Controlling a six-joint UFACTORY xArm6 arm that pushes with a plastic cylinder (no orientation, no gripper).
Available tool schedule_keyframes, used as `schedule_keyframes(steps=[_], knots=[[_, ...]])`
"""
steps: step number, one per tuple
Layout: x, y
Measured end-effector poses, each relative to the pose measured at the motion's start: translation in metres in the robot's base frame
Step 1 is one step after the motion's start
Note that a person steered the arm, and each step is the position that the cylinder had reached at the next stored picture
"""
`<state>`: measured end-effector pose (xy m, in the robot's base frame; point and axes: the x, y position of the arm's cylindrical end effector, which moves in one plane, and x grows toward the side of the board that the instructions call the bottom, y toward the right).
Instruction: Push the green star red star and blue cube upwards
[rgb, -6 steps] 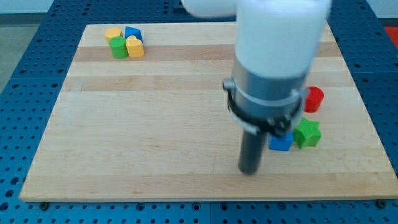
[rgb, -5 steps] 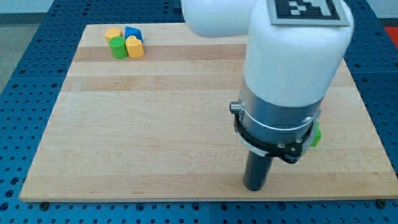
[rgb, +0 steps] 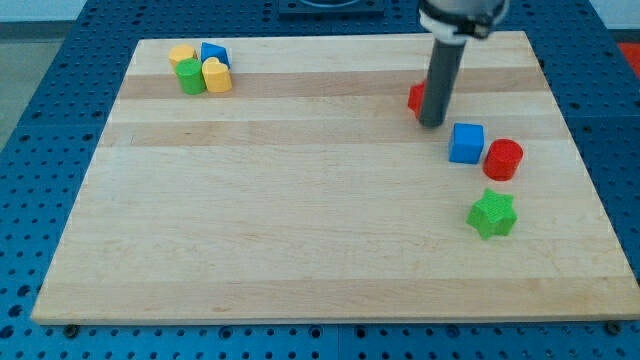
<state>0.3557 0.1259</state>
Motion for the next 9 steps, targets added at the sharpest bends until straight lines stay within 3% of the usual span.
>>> schedule_keyframes(steps=[1,2,3,5,7,8,9], knots=[[0.049,0.0],[0.178,-0.001],[0.262,-0.001],[0.26,0.053],[0.244,0.048],[0.192,0.047],[0.088,0.047]])
